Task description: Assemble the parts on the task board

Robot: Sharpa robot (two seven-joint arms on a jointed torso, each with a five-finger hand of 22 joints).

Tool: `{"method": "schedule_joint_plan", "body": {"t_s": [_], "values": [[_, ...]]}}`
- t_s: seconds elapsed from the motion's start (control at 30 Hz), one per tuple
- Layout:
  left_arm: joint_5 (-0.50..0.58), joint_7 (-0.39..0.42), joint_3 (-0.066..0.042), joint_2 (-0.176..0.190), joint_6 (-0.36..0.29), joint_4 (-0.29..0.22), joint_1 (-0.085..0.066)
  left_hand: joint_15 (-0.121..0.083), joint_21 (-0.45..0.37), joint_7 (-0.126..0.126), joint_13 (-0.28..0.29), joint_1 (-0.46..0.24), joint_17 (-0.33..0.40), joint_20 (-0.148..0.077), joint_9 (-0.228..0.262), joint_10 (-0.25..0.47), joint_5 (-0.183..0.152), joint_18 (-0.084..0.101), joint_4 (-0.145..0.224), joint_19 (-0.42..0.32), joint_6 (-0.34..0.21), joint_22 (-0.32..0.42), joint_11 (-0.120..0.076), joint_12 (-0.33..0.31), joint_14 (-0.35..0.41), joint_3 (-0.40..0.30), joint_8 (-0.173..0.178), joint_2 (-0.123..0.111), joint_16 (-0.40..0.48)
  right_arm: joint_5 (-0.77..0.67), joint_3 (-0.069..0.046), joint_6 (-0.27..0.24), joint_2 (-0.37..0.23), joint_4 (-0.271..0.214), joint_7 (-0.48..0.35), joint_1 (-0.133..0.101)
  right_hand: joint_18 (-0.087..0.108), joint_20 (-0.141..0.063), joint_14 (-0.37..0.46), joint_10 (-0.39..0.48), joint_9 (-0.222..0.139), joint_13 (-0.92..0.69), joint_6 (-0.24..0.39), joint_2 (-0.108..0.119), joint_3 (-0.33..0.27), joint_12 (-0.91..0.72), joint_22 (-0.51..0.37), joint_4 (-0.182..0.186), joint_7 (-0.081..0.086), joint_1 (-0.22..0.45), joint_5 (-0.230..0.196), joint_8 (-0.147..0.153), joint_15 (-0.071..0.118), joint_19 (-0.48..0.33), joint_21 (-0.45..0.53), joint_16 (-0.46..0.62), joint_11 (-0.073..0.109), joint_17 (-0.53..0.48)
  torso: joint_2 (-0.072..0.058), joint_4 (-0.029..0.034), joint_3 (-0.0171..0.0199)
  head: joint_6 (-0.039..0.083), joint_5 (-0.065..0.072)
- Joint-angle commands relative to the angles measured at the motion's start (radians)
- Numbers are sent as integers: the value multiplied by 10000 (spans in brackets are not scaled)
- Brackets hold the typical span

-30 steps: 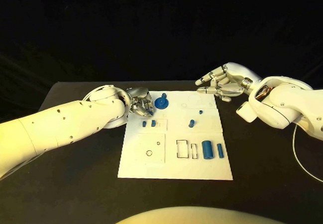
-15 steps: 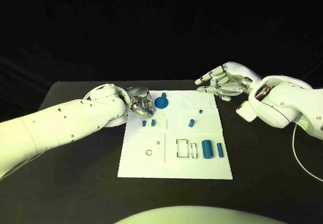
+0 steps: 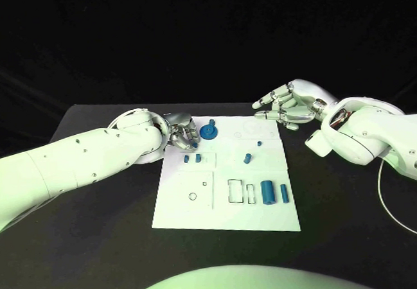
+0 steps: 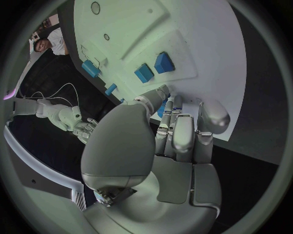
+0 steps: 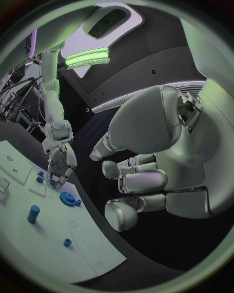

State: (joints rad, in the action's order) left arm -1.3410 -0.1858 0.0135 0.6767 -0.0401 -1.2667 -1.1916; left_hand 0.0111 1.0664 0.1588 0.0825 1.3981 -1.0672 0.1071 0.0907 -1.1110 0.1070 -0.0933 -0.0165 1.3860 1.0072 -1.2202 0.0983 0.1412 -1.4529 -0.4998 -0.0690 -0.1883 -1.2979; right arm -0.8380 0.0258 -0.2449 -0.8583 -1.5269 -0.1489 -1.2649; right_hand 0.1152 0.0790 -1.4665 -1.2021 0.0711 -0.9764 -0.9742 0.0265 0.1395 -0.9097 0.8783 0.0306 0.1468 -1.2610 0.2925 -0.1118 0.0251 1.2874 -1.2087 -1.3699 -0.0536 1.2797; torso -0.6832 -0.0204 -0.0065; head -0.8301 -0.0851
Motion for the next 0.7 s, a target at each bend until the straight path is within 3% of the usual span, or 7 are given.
{"method": "schedule_joint_plan", "body": {"t_s": [0.03,0.37,0.47,0.67,0.7], "values": [[33,134,4,4,31,8,8,-10,-81,9,-22,-91,65,-3,-28,98,22,-158,28,-68,-71,45,0,-64,99,-31,62,-79,38,-21,-2,93,-8,-2,-67,6,115,17,-404,68,-11,15,73,-39,-2,-20,-9,35,-12,48,24,-53,-25,-54,57,44,-17,-6,0,-6,-1,1,-6],[37,182,1,182,-155,-91,9,-2,-109,24,-31,-107,63,11,-48,139,25,-165,40,-80,-107,58,13,-65,104,-17,59,-111,31,-218,-1,74,-45,77,199,6,145,19,-386,216,-13,192,92,-23,9,179,-172,11,-12,-2,26,-54,-26,-125,152,86,-16,-55,9,-5,-5,22,2],[101,189,-13,358,-178,-211,5,8,-207,23,-43,-116,144,24,-67,202,28,-186,57,-120,-138,120,22,-75,133,-1,56,-146,70,-728,-1,144,-51,190,573,6,245,38,-232,1372,-10,1611,108,-26,138,1873,-779,-56,16,-182,-22,-79,-53,-428,539,378,-44,-397,14,-5,-6,41,8],[1098,438,-112,926,-248,-545,-59,49,-851,32,-78,-74,713,72,-134,445,66,-311,144,-415,-235,523,61,-67,413,9,34,-161,393,-2845,-1,379,-37,518,1466,6,359,77,14,1884,-8,3755,-41,187,909,4252,-1487,-377,84,-705,-365,-191,-136,-663,1050,1197,-191,-1344,18,12,-5,92,42],[1642,660,-130,1071,-388,-625,-81,75,-1369,65,-92,-20,1293,95,-146,553,82,-405,196,-668,-204,850,99,-51,692,-29,9,-127,742,-3512,-1,444,-4,592,1641,9,354,96,-26,1825,4,4379,-157,238,1203,4866,-1472,-505,84,-855,-445,-247,-128,-600,1049,1250,-177,-1401,18,8,-5,111,48]]}}
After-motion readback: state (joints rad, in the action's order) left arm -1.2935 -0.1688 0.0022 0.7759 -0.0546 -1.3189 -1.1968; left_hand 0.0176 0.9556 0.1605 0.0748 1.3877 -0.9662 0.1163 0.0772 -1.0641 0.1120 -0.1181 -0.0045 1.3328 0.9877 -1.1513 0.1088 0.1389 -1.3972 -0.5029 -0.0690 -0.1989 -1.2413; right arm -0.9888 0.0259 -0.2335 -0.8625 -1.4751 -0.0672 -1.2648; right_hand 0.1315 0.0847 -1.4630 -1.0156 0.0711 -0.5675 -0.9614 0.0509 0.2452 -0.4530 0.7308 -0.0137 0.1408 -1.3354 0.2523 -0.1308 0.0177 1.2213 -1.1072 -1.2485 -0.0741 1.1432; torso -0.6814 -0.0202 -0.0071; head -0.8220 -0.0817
